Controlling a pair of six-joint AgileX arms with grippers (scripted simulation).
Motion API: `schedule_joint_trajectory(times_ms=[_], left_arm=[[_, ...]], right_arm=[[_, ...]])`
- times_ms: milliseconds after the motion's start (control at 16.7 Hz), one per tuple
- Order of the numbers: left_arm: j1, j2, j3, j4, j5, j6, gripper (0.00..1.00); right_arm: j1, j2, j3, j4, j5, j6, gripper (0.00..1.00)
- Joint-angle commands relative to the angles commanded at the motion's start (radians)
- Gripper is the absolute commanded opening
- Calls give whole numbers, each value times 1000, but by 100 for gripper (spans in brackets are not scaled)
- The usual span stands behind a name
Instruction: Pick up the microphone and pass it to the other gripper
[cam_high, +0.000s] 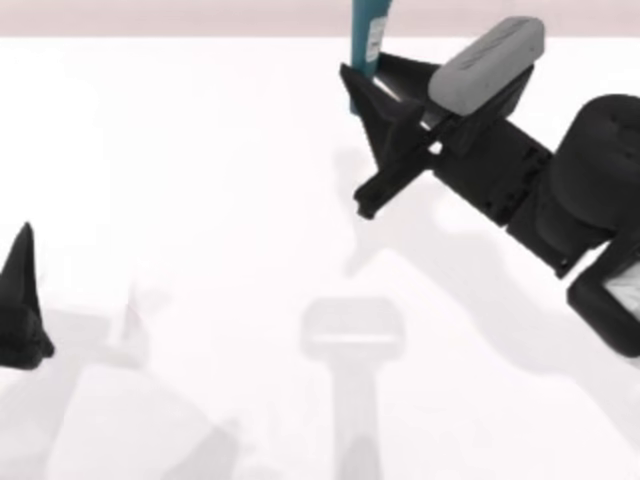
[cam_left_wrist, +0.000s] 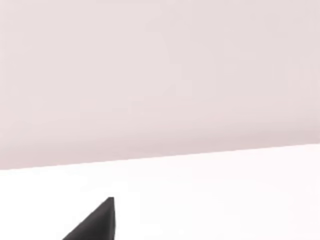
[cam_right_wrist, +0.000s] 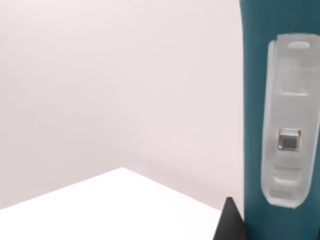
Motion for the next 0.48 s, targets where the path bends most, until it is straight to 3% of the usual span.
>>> schedule_joint_trajectory(times_ms=[480], left_arm=[[-135, 666, 368, 208, 402, 54, 100]], right_arm=[[0, 0, 0, 0, 0, 0, 0]])
